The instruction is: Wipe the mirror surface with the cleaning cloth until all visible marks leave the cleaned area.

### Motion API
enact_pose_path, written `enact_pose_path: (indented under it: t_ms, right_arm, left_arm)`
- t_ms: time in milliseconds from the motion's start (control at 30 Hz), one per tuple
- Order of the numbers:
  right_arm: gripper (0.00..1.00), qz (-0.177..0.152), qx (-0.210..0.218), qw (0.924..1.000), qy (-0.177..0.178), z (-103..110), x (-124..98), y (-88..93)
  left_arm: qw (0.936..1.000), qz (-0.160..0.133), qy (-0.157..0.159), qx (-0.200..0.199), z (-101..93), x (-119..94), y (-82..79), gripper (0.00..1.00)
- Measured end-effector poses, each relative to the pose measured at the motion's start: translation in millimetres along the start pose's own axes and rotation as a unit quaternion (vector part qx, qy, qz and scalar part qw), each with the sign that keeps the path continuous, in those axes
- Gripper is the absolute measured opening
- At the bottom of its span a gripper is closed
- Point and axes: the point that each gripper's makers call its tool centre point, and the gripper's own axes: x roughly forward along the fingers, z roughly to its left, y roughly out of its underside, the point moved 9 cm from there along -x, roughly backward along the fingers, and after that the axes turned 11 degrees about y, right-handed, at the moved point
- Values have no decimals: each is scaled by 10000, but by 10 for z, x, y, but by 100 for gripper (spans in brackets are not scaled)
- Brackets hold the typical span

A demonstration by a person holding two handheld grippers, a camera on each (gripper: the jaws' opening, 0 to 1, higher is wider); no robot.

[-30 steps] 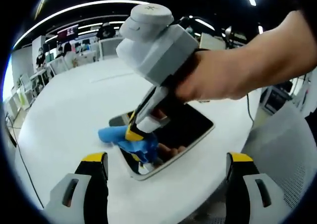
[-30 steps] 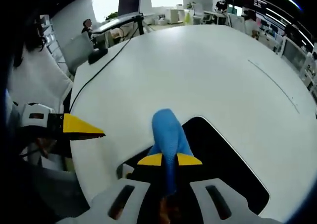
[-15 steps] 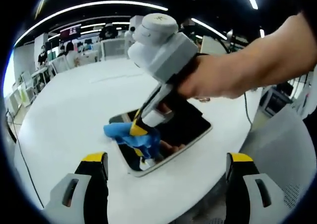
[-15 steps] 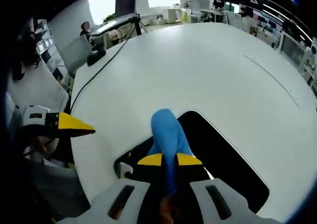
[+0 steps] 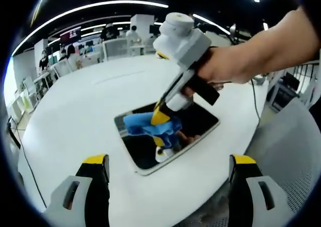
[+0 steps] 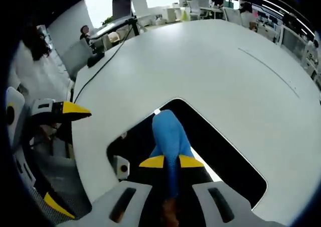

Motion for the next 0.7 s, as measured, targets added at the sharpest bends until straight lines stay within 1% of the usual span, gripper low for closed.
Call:
enact_pose_path:
  t_ms: [167, 233, 267, 333, 433, 533, 600, 700]
  right_arm:
    - [3, 0, 6, 10000, 26, -123, -51, 106]
    - [3, -16, 7, 10000, 43, -165, -74, 150]
    - [3, -5, -69, 10000, 62, -197, -90, 173]
    - [3, -6, -190, 9998, 103, -275, -124, 234]
    - [3, 21, -101, 9999, 94, -381, -175, 315]
    - [3, 76, -125, 9998, 142, -434, -210, 367]
    - [3, 80, -148, 9997, 157, -460, -235, 408]
    - [3, 86, -130, 9997, 195, -542, -285, 500]
  left_arm:
    - [9999, 48, -95, -43, 37, 0, 29, 100]
    - [9999, 80, -109, -3, 43, 1, 32, 100]
    - [9999, 79, -115, 18, 41, -2, 28, 100]
    - [9997, -29, -206, 91, 50, -21, -4, 100]
    - [9997, -124, -232, -8, 85, -33, -9, 100]
    - [9998, -29, -187, -1, 38, -21, 2, 100]
    - [9997, -29, -186, 124, 19, -21, -15, 100]
    - [9996, -42, -246, 125, 39, -33, -24, 100]
